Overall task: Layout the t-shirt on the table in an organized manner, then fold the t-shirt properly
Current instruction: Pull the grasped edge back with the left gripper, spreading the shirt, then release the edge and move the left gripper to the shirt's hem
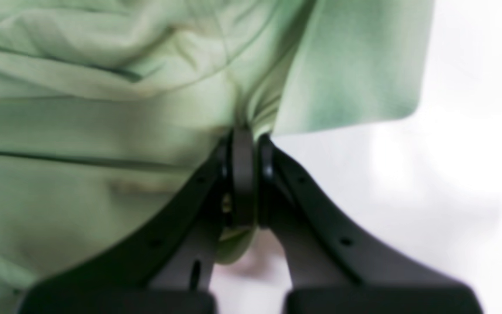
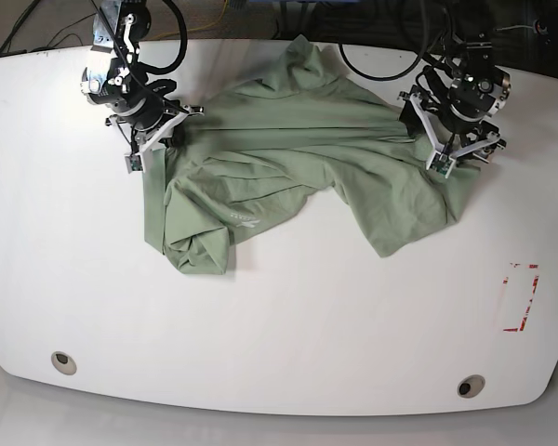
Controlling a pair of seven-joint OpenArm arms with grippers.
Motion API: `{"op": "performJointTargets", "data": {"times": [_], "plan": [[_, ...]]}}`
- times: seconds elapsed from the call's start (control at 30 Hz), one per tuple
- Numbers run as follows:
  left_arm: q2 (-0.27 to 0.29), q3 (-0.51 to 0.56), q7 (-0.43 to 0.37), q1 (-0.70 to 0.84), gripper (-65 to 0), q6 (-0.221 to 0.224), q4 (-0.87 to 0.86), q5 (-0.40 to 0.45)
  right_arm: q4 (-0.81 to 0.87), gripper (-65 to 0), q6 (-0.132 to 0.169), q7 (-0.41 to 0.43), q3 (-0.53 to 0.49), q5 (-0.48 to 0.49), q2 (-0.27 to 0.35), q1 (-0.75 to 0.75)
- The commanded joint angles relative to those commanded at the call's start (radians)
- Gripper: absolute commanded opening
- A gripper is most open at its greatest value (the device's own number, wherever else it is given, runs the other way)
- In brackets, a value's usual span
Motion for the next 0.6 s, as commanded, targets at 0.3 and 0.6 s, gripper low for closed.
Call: {"op": "performJointTargets", "data": {"times": [0.3,0.6], "plan": [[-0.054,-0.046,0.000,-0.091,-14.3,-0.060,0.012,-0.002,0.000,-65.0,0.000,0.000,0.000,0.000,0.000,0.000],[-0.044,-0.054,0.000,-0.304,-14.1,-0.163,0.003,-0.003,0.000,-65.0,0.000,0.000,0.002,-0.002,0.000,0.000]]}}
